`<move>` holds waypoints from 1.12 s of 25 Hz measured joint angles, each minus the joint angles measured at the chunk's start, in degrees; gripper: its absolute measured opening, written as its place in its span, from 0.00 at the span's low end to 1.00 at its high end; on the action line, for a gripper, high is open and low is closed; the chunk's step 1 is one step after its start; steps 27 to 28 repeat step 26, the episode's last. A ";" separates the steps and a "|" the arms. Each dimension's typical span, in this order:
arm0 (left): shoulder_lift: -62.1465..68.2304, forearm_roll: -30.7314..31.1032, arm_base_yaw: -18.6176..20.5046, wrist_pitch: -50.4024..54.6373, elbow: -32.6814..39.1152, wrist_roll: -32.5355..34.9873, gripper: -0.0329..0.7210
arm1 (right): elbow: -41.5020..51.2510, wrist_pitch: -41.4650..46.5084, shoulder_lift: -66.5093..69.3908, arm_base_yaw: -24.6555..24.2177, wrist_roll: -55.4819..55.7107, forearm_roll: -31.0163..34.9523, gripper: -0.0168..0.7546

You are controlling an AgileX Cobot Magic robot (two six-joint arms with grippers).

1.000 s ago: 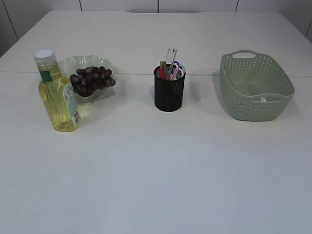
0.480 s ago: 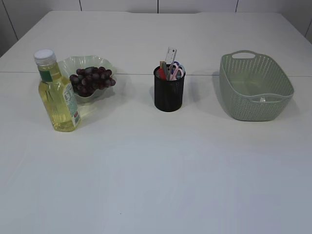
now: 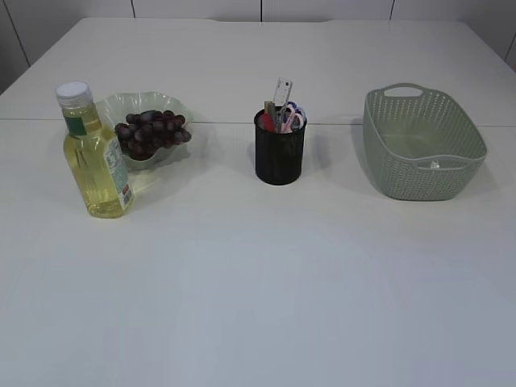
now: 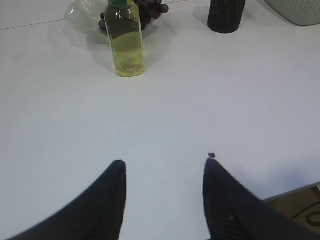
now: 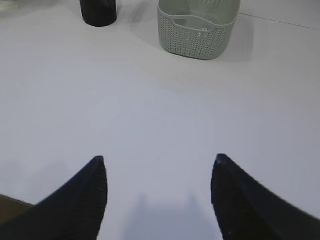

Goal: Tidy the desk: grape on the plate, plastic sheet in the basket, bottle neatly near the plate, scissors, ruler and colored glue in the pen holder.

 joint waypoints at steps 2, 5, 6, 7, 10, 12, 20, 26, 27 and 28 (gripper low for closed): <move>0.00 0.00 0.00 0.00 0.00 0.00 0.53 | 0.00 0.00 0.00 0.00 0.00 0.00 0.69; 0.00 0.00 0.00 -0.09 0.00 0.00 0.53 | 0.00 0.00 0.00 0.00 0.00 0.00 0.69; 0.00 0.00 0.00 -0.09 0.00 0.00 0.52 | 0.00 0.00 0.00 0.00 0.00 0.00 0.69; 0.00 0.00 0.00 -0.09 0.00 0.00 0.52 | 0.00 0.00 0.00 0.00 0.00 0.00 0.69; 0.00 0.00 0.00 -0.09 0.00 0.00 0.52 | 0.00 0.00 0.00 0.00 0.00 0.00 0.69; 0.00 0.00 0.00 -0.09 0.00 0.00 0.52 | 0.00 0.00 0.00 0.00 0.00 0.00 0.69; 0.00 0.00 0.00 -0.09 0.00 -0.11 0.51 | 0.00 0.00 0.00 0.00 0.00 0.00 0.69; 0.00 0.00 0.00 -0.09 0.00 -0.11 0.50 | 0.00 0.00 0.00 0.00 0.00 0.00 0.69; 0.00 0.00 0.00 -0.09 0.00 -0.11 0.50 | 0.00 0.00 0.00 0.00 0.00 0.00 0.69; 0.00 0.00 0.00 -0.09 0.00 -0.11 0.50 | 0.00 0.00 0.00 0.00 0.00 0.00 0.69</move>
